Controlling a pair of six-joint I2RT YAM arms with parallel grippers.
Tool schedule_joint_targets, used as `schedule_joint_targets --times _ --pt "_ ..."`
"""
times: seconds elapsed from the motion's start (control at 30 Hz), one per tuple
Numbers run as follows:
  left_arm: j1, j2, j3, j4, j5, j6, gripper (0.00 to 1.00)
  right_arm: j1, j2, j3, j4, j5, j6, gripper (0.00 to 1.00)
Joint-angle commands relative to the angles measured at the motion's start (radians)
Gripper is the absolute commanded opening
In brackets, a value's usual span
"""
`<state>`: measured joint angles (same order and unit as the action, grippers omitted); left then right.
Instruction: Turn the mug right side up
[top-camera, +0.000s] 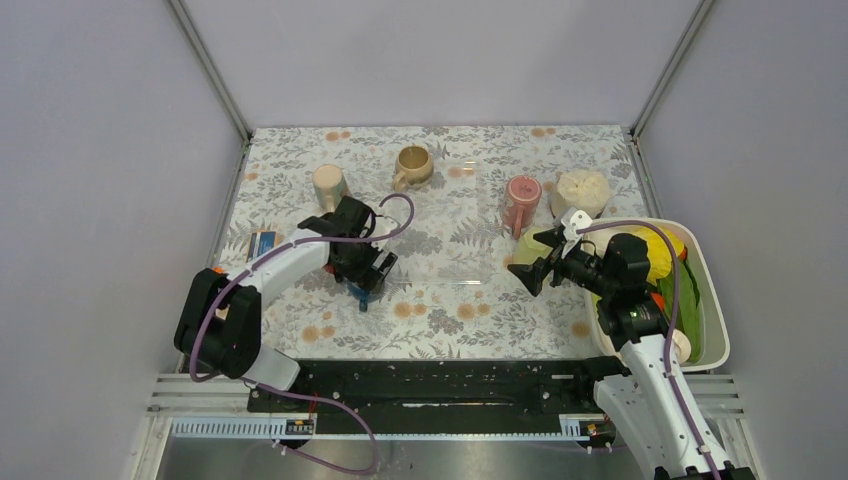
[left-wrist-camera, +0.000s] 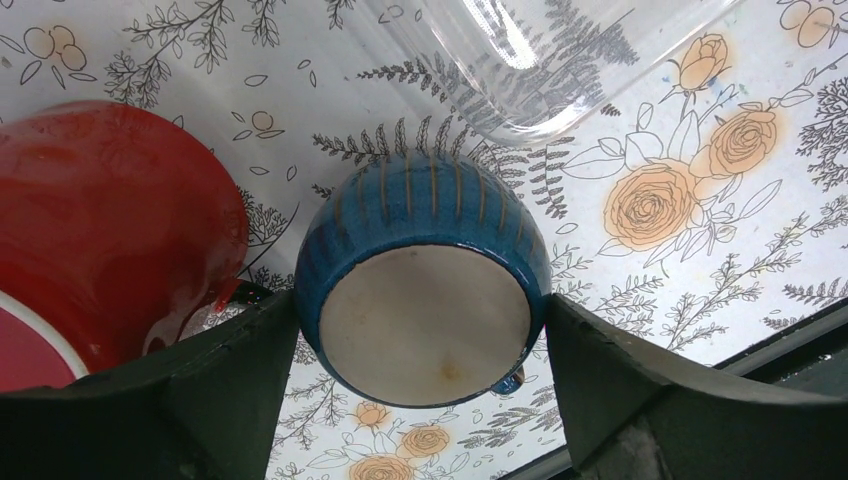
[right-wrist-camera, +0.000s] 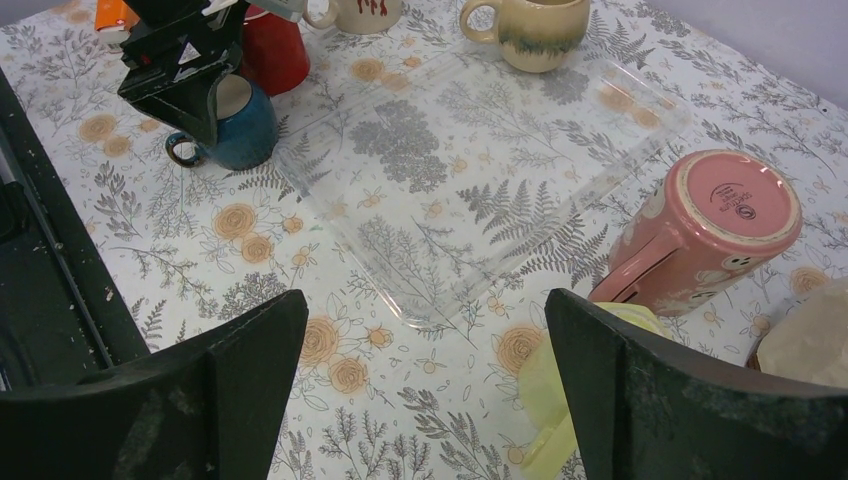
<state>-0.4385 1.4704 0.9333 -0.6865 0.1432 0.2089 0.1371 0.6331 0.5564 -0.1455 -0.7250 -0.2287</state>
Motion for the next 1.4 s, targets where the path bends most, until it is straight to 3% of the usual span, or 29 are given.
schedule_joint_targets --times 0.0,0.07,0.3,1.37 --pt "-0.003 0.014 0.038 0.028 -0.021 -0.008 0.91 -0.005 -0.01 -0.002 0.038 -0.006 -0.011 0.98" --pt "-0.001 0.015 0.037 0.027 -0.012 0.006 0.97 -0.005 -0.01 -0.003 0.038 -0.008 -0.013 0.98" --pt "-0.003 0.061 0.04 0.018 0.002 0.02 0.99 -0.005 -0.004 -0.003 0.038 -0.014 -0.015 0.98" --pt "-0.003 0.215 0.07 -0.007 -0.035 0.018 0.99 -0.005 -0.008 -0.004 0.041 -0.029 -0.005 0.98"
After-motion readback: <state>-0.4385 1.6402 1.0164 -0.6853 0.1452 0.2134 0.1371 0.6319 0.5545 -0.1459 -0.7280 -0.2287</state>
